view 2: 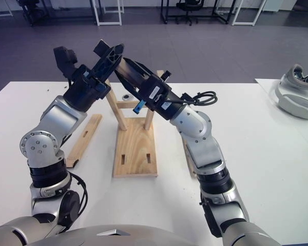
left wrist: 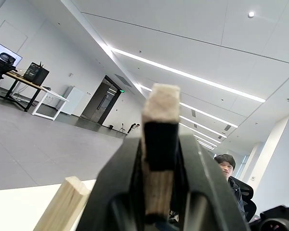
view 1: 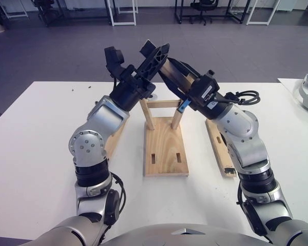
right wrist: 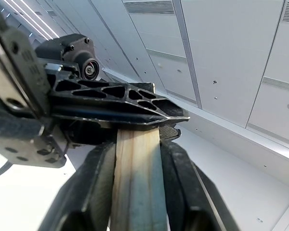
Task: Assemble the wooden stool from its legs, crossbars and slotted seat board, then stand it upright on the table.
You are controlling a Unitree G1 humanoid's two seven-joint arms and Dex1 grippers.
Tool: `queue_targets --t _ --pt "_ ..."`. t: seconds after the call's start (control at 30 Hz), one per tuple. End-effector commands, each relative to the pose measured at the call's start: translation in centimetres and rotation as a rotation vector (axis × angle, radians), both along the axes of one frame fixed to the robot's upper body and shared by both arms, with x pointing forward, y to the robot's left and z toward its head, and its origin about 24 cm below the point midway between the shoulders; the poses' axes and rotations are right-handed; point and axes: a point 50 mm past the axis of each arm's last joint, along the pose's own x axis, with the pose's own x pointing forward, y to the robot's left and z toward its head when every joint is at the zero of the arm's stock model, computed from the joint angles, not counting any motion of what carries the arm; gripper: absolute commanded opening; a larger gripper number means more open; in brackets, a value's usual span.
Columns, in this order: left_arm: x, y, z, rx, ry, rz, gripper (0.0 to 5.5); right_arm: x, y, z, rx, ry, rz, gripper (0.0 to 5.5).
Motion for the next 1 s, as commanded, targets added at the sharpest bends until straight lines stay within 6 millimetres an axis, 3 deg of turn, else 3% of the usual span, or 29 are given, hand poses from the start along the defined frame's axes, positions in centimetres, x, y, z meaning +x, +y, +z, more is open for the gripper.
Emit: queue_targets --t 0.03,0.13,0.2,0.37,0.5,0.67,1.0 --pt "0.1 0.6 -0.1 -0.015 0.015 0.044 0.54 -0.3 0.2 -0.2 -0.010 0.000 0.010 1.31" --pt "0.2 1.7 -0.6 0.009 0.020 0.112 0.40 -0.4 0.1 -1.4 -0.032 0.066 0.009 2.18" --pt "-0.1 3.9 -1.4 0.063 0.024 0.209 0.40 -0.5 -1.0 -2.7 -0.031 0.125 -0.038 2.58" --pt "-3.6 12.1 -6.1 0.353 0.097 0.459 0.40 -1.0 -5.0 -7.6 -0.020 0.332 -0.203 2.61" --pt "-2.1 16.5 -11.1 0.446 0.269 0.652 0.40 -0.4 -8.2 -12.7 -0.013 0.490 -0.408 2.61" --pt "0.5 17.4 -14.9 0.375 0.366 0.684 0.40 -0.2 -9.7 -16.1 -0.018 0.561 -0.494 2.61" --pt "1.7 16.9 -16.6 0.334 0.418 0.659 0.40 0.2 -9.1 -17.7 -0.006 0.576 -0.493 2.61"
